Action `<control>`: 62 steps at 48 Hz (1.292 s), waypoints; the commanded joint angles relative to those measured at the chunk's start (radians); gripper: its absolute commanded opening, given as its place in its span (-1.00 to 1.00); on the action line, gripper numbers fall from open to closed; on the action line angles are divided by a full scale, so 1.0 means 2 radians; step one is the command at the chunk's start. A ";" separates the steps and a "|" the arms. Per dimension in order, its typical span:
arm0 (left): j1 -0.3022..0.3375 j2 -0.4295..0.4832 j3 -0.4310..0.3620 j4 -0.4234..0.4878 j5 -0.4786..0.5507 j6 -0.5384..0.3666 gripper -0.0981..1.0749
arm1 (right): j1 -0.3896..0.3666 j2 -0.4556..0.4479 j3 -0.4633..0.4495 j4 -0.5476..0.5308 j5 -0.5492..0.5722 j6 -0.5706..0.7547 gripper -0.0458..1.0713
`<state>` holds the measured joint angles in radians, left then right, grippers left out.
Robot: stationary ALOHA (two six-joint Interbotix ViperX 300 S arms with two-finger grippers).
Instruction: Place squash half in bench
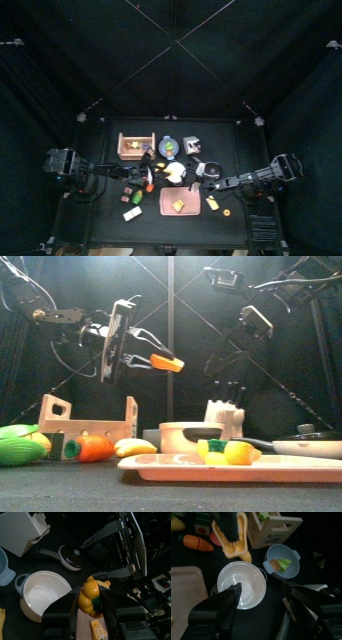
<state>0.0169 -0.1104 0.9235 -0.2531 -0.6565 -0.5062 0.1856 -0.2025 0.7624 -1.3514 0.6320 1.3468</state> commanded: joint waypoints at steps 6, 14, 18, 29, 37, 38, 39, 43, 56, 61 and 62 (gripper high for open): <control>0.031 -0.068 0.032 0.018 0.016 0.012 0.26 | 0.000 -0.018 -0.005 0.012 0.001 0.002 0.81; 0.081 -0.137 0.057 0.062 0.081 0.019 0.26 | 0.002 -0.015 -0.001 0.018 -0.001 0.002 0.81; 0.103 -0.161 0.060 0.075 0.120 0.020 0.26 | 0.001 -0.013 -0.001 0.019 -0.002 0.002 0.81; 0.182 -0.186 0.064 0.123 0.209 0.032 0.26 | 0.001 -0.011 0.002 0.021 -0.002 0.002 0.81; 0.242 -0.179 0.066 0.129 0.233 0.033 0.26 | -0.001 -0.010 0.005 0.021 -0.003 0.002 0.81; 0.249 -0.177 0.067 0.130 0.234 0.033 0.27 | -0.001 -0.010 0.005 0.021 -0.003 0.002 0.81; 0.252 -0.176 0.069 0.129 0.235 0.033 0.27 | -0.001 -0.010 0.005 0.021 -0.004 0.002 0.81; 0.266 -0.173 0.077 0.130 0.239 0.034 0.27 | -0.001 -0.008 0.005 0.021 -0.005 0.002 0.81; 0.278 -0.136 0.078 0.129 0.241 0.033 0.30 | -0.005 0.001 0.001 0.020 -0.017 0.002 0.81; 0.281 -0.120 0.073 0.130 0.241 0.034 0.38 | -0.008 0.004 -0.001 0.021 -0.023 0.002 0.81; 0.281 -0.118 0.073 0.130 0.241 0.034 0.40 | -0.008 0.004 -0.001 0.021 -0.025 0.001 0.81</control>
<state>0.5722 -0.3682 1.0937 0.0061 -0.1733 -0.4357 0.1764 -0.1810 0.7808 -1.3070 0.5906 1.3468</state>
